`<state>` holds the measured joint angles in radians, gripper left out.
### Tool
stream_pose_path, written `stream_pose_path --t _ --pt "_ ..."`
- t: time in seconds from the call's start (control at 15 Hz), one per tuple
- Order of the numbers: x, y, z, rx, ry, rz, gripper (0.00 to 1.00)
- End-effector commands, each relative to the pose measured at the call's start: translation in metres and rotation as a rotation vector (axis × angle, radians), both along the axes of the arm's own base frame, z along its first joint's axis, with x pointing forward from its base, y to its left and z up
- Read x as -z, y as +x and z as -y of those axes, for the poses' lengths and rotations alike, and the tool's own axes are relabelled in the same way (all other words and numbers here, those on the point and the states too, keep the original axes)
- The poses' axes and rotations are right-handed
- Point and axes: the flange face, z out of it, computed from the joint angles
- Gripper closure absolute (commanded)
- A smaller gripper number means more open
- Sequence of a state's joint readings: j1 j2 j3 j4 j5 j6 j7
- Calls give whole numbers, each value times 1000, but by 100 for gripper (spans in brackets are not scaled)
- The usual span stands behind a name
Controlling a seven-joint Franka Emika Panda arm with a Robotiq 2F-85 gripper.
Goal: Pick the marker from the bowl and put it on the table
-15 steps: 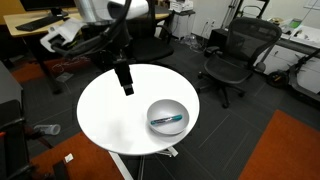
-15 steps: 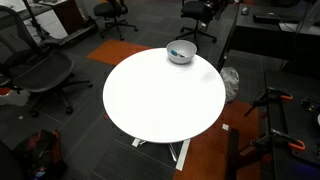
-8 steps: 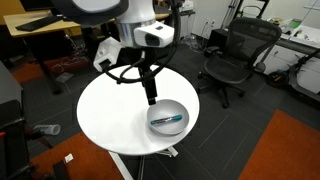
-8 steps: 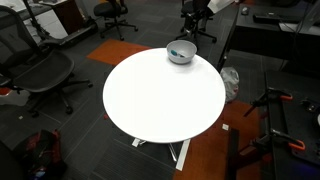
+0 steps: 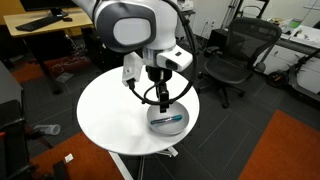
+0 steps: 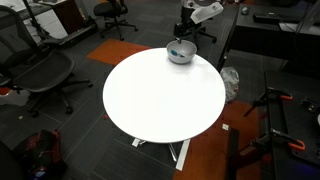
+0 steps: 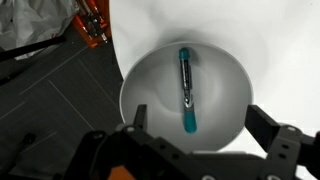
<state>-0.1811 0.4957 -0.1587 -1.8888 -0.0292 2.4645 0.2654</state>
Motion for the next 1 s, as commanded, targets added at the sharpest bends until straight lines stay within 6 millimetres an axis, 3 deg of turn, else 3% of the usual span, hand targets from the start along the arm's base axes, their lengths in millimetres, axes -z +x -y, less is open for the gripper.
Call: stream_pose_path --t 0.0,0.93 --pt "14 15 13 16 33 -6 0" --pt "63 33 34 -45 36 -43 0"
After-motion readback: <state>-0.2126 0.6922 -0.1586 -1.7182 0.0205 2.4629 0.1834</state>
